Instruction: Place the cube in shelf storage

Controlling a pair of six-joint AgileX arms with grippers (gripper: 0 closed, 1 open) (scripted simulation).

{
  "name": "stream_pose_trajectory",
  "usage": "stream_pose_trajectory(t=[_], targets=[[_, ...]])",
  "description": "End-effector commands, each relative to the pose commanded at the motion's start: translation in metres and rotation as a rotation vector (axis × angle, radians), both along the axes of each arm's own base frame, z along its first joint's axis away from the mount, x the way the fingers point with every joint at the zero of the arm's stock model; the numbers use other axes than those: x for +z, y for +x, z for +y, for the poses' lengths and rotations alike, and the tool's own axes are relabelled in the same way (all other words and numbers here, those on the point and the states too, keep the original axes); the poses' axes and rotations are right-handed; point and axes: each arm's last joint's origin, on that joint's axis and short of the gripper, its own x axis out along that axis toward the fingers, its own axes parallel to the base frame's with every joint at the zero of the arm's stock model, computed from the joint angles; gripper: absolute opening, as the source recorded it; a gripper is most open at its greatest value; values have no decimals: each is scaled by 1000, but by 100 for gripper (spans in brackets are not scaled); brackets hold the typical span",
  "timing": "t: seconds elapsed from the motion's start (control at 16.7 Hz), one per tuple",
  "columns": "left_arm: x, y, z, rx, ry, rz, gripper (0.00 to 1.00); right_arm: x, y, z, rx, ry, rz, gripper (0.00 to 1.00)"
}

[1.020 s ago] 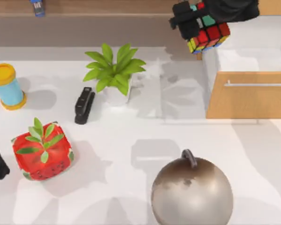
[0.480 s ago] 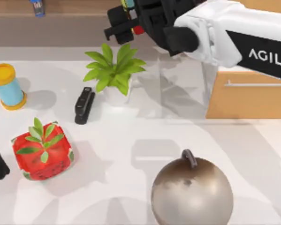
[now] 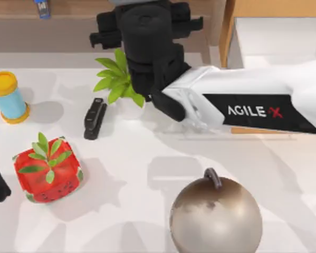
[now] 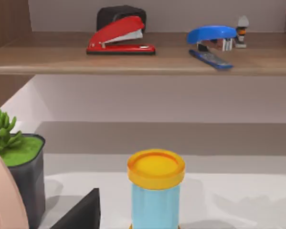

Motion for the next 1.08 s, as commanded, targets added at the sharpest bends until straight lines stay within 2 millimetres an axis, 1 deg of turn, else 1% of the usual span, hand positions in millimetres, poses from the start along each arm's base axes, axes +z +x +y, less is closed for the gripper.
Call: stream_pose_trajectory(t=[0.24,0.42,0.66,0.84,0.96,1.08], targets=[[0,0,0,0,0,0,100,-21,-4,7,-70,72,-92,0],[0,0,0,0,0,0,100,-28,-5,8,-97,95,-118,0],[0,0,0,0,0,0,100,-28,-5,8,-97,96,-119,0],[0,0,0,0,0,0,100,-26,0,7,-101,103,-123,0],[0,0,0,0,0,0,100,-23,8,10,-102,112,-128,0],[0,0,0,0,0,0,100,-21,21,13,-103,122,-135,0]])
